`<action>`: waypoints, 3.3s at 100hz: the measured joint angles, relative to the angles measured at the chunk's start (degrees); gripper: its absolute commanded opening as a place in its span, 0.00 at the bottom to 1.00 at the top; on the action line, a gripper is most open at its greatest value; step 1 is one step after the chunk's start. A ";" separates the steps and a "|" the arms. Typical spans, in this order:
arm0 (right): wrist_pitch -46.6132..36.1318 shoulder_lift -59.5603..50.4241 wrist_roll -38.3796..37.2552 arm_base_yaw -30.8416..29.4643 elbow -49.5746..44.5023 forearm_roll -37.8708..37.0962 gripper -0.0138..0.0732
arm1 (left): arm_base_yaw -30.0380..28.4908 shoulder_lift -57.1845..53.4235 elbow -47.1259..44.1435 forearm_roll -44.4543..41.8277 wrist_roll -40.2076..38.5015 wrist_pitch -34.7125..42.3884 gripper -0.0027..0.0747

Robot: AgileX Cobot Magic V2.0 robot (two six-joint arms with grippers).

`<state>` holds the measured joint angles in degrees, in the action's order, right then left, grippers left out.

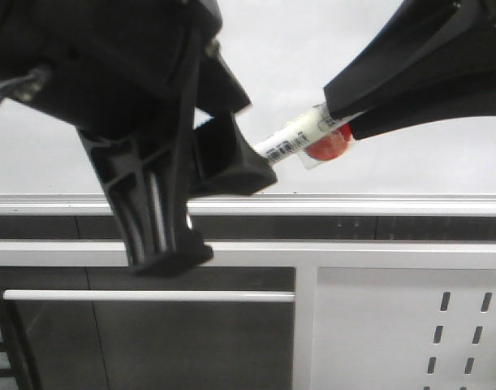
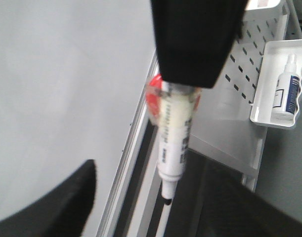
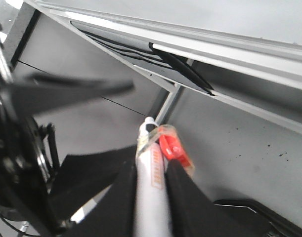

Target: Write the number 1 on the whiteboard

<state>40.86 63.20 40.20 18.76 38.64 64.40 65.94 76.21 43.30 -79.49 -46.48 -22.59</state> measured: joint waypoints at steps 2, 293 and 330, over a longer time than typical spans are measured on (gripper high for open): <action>-0.13 0.10 0.43 0.00 0.00 -0.16 0.07 | 0.10 -0.21 0.00 0.32 -0.14 -0.48 0.90; -89.36 -6.31 28.36 45.20 -15.89 -2.87 0.09 | 12.47 -26.55 -9.69 10.90 -31.36 -28.54 0.01; -95.35 -3.62 27.43 45.20 -15.79 -4.02 0.09 | 12.47 -26.55 -9.69 10.87 -31.36 -28.54 0.01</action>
<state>-54.48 59.58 67.64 63.96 22.84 60.38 78.42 49.66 33.61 -68.61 -77.84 -51.13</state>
